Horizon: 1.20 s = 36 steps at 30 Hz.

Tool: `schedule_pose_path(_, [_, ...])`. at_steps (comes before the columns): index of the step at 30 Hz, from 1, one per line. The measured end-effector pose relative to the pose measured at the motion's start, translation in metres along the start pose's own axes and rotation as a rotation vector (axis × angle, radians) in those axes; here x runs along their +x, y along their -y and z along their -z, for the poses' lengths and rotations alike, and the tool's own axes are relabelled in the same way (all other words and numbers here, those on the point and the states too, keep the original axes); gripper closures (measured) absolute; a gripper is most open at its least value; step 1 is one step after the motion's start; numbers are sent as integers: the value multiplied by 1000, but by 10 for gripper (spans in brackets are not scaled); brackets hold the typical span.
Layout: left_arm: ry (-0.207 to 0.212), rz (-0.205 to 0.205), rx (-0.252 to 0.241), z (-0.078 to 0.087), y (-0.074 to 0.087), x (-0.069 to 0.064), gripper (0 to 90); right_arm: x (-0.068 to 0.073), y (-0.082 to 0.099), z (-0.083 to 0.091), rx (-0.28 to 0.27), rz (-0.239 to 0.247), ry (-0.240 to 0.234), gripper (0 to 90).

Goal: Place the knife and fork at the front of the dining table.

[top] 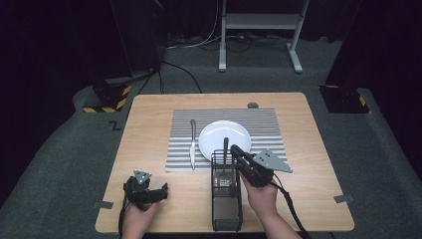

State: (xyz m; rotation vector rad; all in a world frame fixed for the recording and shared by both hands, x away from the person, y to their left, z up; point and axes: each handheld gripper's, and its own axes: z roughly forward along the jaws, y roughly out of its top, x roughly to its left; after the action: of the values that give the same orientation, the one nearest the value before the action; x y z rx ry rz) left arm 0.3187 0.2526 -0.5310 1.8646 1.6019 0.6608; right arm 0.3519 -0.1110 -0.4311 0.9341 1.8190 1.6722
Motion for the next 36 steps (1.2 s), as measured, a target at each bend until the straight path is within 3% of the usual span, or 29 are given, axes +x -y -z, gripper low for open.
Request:
schedule_pose_path(7, [0, 0, 0, 0, 0, 0, 1, 5, -5, 4, -17, 13, -28, 882])
schedule_pose_path(16, [0, 0, 0, 0, 0, 0, 1, 8, -15, 7, -48, 34, -31, 889])
schedule_pose_path(28, [0, 0, 0, 0, 0, 0, 2, 15, -39, 15, -155, 67, -35, 889])
schedule_pose_path(36, [0, 0, 0, 0, 0, 0, 1, 14, -67, 28, -247, 65, -29, 889])
